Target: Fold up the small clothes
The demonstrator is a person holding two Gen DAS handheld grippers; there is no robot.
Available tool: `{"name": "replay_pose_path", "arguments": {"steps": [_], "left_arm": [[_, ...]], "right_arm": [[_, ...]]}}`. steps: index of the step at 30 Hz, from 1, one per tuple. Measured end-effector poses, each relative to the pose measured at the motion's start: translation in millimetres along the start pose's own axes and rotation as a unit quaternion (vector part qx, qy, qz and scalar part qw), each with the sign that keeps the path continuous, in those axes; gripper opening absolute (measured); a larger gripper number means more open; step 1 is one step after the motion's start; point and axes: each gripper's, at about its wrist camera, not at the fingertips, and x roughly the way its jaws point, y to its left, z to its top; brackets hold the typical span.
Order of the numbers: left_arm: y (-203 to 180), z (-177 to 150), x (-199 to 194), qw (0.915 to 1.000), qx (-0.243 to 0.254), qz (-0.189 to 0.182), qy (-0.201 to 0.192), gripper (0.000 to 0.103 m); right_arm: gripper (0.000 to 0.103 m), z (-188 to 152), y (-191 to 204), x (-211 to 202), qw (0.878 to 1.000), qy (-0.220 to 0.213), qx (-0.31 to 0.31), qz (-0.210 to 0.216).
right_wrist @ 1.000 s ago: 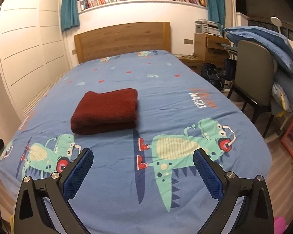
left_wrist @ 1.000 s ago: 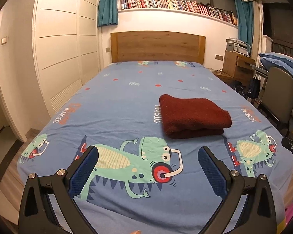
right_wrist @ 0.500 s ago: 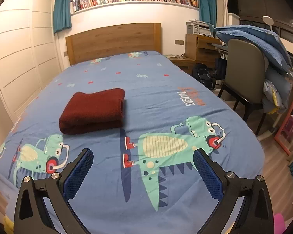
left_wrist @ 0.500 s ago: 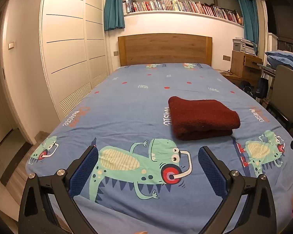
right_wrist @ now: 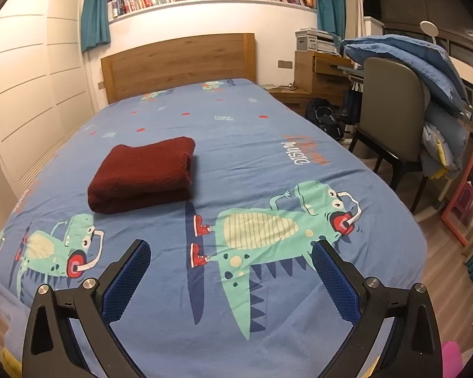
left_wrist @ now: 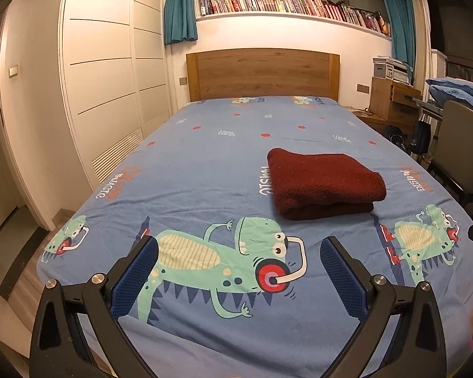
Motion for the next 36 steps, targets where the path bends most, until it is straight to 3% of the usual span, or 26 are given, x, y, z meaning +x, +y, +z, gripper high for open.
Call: {"name": "replay_pose_path", "arguments": {"steps": [36], "left_arm": [[-6, -7, 23, 0.9995, 0.000, -0.009, 0.030, 0.101]], "right_arm": [[0.102, 0, -9, 14, 1.000, 0.002, 0.006, -0.009]]}}
